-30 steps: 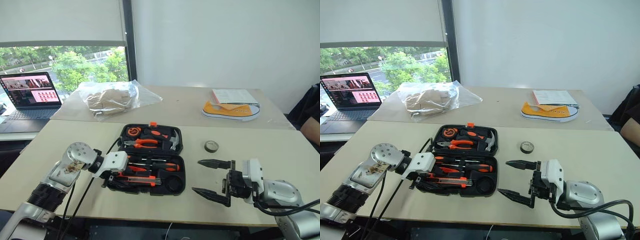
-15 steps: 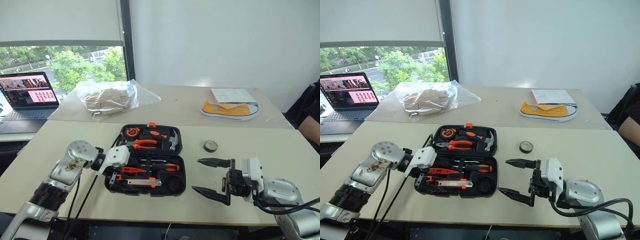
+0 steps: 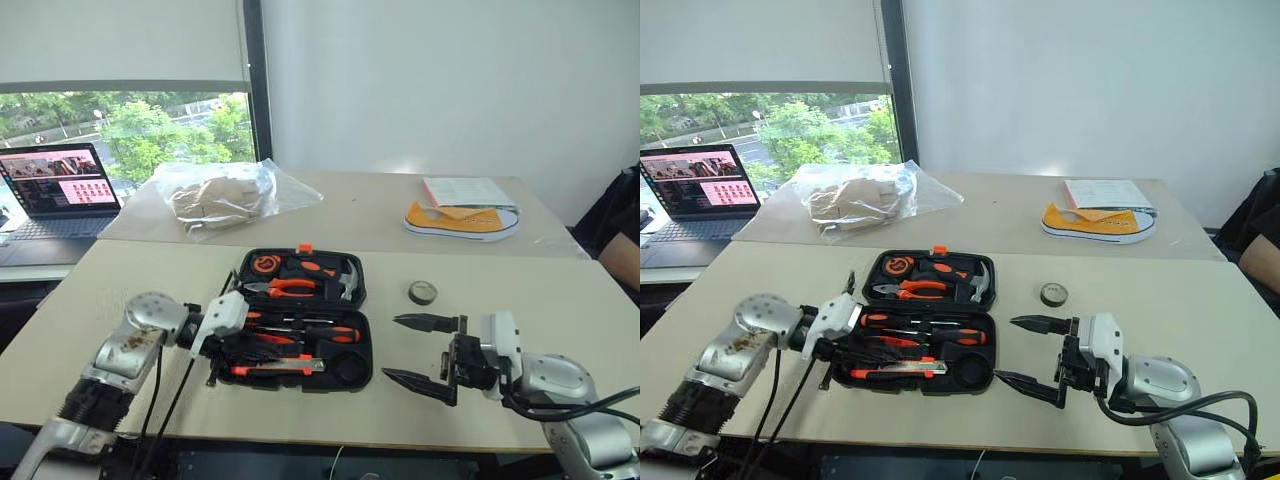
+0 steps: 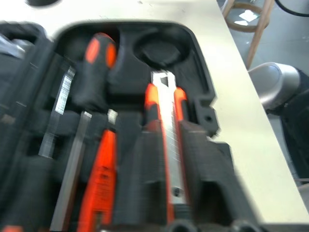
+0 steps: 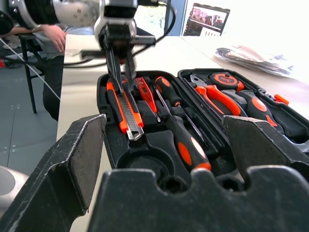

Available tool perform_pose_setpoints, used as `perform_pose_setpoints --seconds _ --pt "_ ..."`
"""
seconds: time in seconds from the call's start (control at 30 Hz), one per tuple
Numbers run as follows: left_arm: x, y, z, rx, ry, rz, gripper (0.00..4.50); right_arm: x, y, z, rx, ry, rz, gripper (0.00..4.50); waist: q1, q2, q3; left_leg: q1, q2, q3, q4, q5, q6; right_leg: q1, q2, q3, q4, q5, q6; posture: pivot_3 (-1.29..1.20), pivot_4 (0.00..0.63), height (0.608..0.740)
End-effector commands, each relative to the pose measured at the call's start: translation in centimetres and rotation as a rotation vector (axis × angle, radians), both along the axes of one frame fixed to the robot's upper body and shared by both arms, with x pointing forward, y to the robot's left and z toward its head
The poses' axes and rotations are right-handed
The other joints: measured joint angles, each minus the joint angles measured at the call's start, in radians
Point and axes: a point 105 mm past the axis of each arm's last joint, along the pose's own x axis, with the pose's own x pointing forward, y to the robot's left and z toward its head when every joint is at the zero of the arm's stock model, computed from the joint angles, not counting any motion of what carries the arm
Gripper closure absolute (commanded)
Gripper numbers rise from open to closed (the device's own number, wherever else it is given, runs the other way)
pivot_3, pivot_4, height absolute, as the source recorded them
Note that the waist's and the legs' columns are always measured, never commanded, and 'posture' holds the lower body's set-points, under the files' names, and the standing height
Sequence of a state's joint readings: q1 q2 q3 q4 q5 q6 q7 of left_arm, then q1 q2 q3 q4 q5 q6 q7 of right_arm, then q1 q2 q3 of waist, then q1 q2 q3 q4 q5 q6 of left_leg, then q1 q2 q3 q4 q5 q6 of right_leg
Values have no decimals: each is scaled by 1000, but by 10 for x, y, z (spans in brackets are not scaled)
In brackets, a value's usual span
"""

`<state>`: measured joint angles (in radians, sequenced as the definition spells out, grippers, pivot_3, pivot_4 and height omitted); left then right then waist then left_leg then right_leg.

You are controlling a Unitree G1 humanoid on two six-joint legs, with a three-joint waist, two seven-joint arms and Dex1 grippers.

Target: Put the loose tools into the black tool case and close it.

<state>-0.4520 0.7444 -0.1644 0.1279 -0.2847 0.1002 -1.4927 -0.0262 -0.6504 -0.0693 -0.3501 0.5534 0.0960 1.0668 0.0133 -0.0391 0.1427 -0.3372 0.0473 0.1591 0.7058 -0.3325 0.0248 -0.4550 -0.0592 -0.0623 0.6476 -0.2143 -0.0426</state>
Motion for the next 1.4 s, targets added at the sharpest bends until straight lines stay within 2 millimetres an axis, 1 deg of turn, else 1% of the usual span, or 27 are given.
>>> perform_pose_setpoints --seconds 0.03,0.1,0.23,0.33,0.43,0.57,0.6,0.67,0.7,0.73,0.8,0.83,0.87,0.93,0.97,1.03,1.07,1.1,1.13,1.17,1.23,1.3,1.33,1.37,1.4 --pt "5 3 -6 35 -48 24 4437 -2 2 9 11 -48 3 0 0 0 0 0 0 0 0 0 0 0 0 0 0 0 0 0 150 740" --pt "9 4 -13 44 -61 51 4437 -2 2 8 13 -46 3 0 -1 0 0 0 0 0 0 0 0 0 0 0 0 0 0 0 150 740" --pt "10 7 -24 70 -25 81 4437 -4 4 8 15 -40 8 0 1 0 0 1 0 0 0 0 0 1 0 0 0 0 0 0 150 740" --pt "1 6 -31 78 6 39 4437 -5 4 8 17 -37 9 0 0 1 0 2 0 0 0 0 0 3 -1 0 0 0 0 0 150 740" --pt "-6 9 -42 130 21 14 4437 -5 4 8 19 -35 0 0 -1 2 -1 4 0 0 0 0 1 5 -1 0 0 0 0 0 150 740" --pt "-8 14 -57 202 24 44 4437 -5 2 8 18 -38 -14 0 -4 5 -3 6 1 -1 0 -1 1 8 0 0 -1 0 1 0 150 740" --pt "-8 18 -62 231 24 61 4437 -5 2 9 19 -42 -21 0 -4 6 -4 5 1 -1 -1 -1 1 10 0 0 -1 0 1 0 150 740" --pt "-7 19 -65 230 25 80 4437 -4 0 9 18 -47 -33 0 -3 10 -6 9 1 -1 -2 -2 2 16 0 0 -2 -1 1 0 150 740" --pt "-6 18 -65 211 30 95 4437 -4 -1 9 18 -49 -38 0 -3 11 -7 12 1 0 -3 -5 8 18 -1 1 -3 -4 7 0 150 740" --pt "-5 17 -63 188 26 103 4437 -4 -1 9 18 -50 -42 0 -4 12 -7 16 1 0 -4 -6 10 19 -2 1 -3 -5 9 0 150 740" --pt "-1 14 -58 145 23 130 4437 -4 -3 10 18 -57 -52 0 -4 13 -8 16 1 1 -5 -6 10 20 -2 2 -3 -5 9 0 150 740" --pt "3 10 -49 80 -1 135 4437 -4 -6 11 20 -63 -64 0 -3 14 -8 17 1 1 -6 -6 10 21 -2 2 -2 -5 9 0 150 740" --pt "5 8 -36 -6 -10 145 4437 -5 -11 13 31 -56 -85 0 -3 14 -8 18 1 0 -6 -6 10 22 -2 3 -2 -5 9 0 150 740" --pt "7 8 -11 -160 -43 154 4437 -8 -25 13 26 -33 -118 0 -1 15 -8 18 1 0 -6 -6 10 22 -2 3 -2 -5 9 0 150 740" --pt "8 13 0 -206 -62 186 4197 -11 -35 9 11 -17 -153 0 -1 13 -7 18 1 0 -6 -6 10 20 -3 3 -1 -5 9 0 150 740" --pt "9 30 13 -237 -124 253 3756 -16 -59 0 -28 2 -241 0 0 11 -6 14 2 -2 -5 -5 8 14 -2 4 -1 -4 7 0 150 740" --pt "8 34 16 -242 -141 272 3378 -18 -65 -3 -37 11 -267 0 -1 11 -6 14 2 -3 -5 -1 2 14 -1 3 -2 -1 1 0 150 740" --pt "7 39 18 -243 -147 292 3057 -20 -71 -6 -45 17 -288 0 -1 11 -6 13 2 -3 -6 -1 1 15 -1 4 -2 -2 1 0 150 740" --pt "6 47 17 -226 -126 331 2656 -22 -79 -10 -56 23 -321 0 -3 11 -6 14 2 -3 -7 -1 1 15 -1 4 -3 -2 1 0 150 740" --pt "1 60 17 -217 -101 370 2314 -23 -91 -17 -64 37 -382 0 -7 11 -6 14 2 -3 -9 -1 1 15 -1 4 -5 -2 2 0 150 740" --pt "-7 75 20 -224 -71 404 1518 -25 -107 -26 -82 53 -467 0 -13 11 -6 15 1 -2 -11 -3 2 15 -1 6 -6 -4 4 0 150 740" --pt "-12 81 26 -254 -72 417 780 -22 -113 -29 -85 60 -509 0 -16 11 -6 16 1 -2 -12 -4 2 15 -2 7 -6 -6 5 0 150 740" --pt "-17 81 31 -292 -27 409 500 -14 -112 -27 -91 60 -516 0 -16 11 -5 15 1 -1 -11 -5 3 14 -2 7 -6 -7 8 0 150 740" --pt "-21 81 34 -318 11 402 75 -7 -110 -24 -104 62 -507 0 -17 11 -5 15 1 0 -11 -5 4 14 -3 7 -6 -8 9 0 150 740" --pt "-21 80 37 -334 -1 395 75 5 -106 -21 -133 64 -495 0 -20 11 -4 15 1 1 -11 -6 4 14 -3 8 -6 -8 9 0 150 740"
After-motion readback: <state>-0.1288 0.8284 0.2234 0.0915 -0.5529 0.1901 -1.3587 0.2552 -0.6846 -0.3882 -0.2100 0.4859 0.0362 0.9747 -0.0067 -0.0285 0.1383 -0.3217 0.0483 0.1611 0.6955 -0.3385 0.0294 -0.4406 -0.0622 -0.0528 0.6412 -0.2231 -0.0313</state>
